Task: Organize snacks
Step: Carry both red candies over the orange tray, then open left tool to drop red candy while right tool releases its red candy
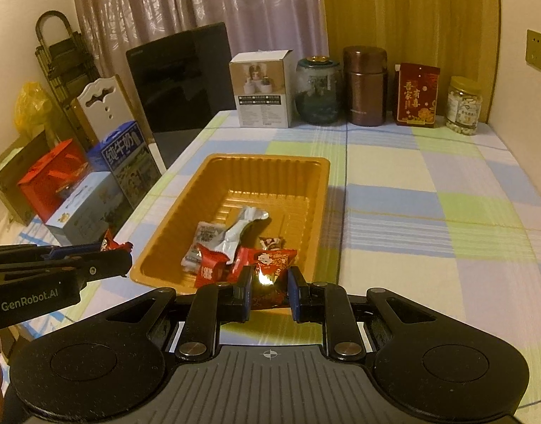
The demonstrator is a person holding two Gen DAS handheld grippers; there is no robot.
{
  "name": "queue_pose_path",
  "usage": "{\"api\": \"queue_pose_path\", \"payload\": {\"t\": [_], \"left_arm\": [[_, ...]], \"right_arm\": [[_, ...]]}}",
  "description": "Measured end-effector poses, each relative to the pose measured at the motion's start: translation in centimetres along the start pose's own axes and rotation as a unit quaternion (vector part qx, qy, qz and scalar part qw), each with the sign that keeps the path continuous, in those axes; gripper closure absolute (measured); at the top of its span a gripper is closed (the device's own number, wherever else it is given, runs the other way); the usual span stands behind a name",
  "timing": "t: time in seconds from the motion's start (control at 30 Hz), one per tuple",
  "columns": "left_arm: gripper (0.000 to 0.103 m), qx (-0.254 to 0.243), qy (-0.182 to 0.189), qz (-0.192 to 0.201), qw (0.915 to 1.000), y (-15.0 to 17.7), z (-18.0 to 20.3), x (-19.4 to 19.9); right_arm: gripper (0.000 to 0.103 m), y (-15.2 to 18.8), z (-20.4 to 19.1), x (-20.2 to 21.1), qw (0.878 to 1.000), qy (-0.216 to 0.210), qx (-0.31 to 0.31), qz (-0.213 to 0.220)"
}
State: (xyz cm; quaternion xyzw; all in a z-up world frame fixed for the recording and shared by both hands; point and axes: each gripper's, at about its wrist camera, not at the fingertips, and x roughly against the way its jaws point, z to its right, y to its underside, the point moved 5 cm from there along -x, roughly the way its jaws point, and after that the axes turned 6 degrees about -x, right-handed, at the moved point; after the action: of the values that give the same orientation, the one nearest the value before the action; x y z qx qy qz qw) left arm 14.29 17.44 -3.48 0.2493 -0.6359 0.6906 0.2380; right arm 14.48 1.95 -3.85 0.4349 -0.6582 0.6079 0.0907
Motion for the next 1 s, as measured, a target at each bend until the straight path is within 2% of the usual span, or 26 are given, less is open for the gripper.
{"api": "queue_pose_path", "payload": {"t": [0.37, 1.0], "left_arm": [[0.081, -0.007, 0.008, -0.014, 0.9998, -1.6, -0.5, -3.4], [0.081, -0.011, 0.014, -0.037, 0.9992, -3.8, -1.9, -9.0]], "right_arm": [[0.082, -2.8, 0.4, -2.4, 1.000, -0.003, -0.007, 0.006], [0.082, -5.0, 1.3, -7.2, 1.000, -0.008, -0.009, -0.012]]}}
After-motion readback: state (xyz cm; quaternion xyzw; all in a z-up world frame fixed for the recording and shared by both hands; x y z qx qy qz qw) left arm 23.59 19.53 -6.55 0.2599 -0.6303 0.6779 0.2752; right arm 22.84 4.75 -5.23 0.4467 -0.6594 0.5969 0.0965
